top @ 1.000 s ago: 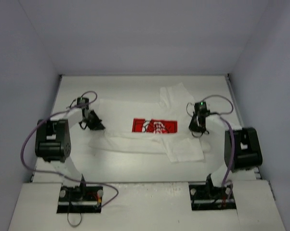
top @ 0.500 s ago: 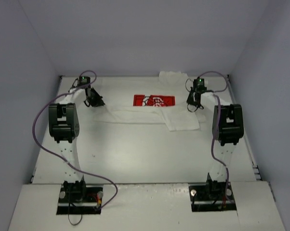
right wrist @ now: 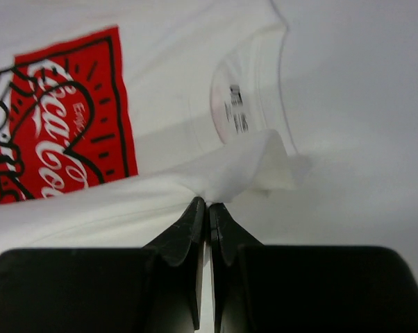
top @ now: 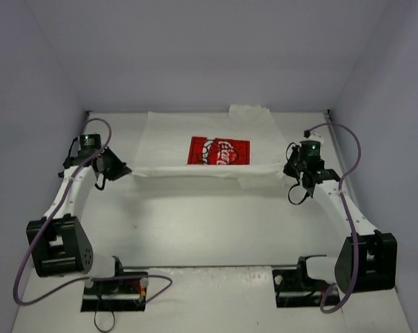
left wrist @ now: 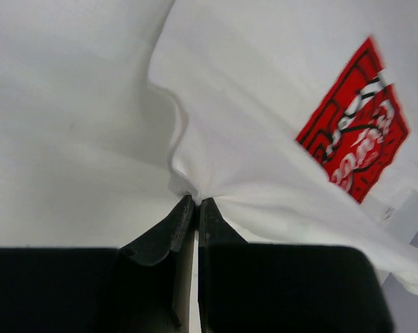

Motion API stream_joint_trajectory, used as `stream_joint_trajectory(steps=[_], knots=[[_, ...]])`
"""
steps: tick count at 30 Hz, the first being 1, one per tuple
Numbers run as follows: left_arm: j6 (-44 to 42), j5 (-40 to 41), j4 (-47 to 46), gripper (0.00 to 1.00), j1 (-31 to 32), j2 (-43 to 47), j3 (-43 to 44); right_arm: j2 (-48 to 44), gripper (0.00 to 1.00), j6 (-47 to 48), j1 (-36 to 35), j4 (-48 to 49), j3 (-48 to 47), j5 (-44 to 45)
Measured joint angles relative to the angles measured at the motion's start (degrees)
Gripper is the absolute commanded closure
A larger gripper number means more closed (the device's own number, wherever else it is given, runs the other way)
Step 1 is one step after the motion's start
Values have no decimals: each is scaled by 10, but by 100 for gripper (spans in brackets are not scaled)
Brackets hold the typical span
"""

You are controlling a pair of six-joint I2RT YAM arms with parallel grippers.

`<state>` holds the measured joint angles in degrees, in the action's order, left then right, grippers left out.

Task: Fold and stack the t-shirts
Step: Flatten out the tshirt

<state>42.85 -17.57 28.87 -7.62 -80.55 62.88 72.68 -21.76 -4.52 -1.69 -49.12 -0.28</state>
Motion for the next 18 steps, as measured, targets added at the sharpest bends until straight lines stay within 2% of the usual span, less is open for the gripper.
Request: stream_joint_trajectory(steps=[8, 18], knots=[[-9, -1, 16, 100, 0, 4, -151, -76, 100, -48, 1, -54, 131, 1], [-16, -6, 13, 100, 0, 71, -166, -163, 100, -88, 1, -101, 149, 18]])
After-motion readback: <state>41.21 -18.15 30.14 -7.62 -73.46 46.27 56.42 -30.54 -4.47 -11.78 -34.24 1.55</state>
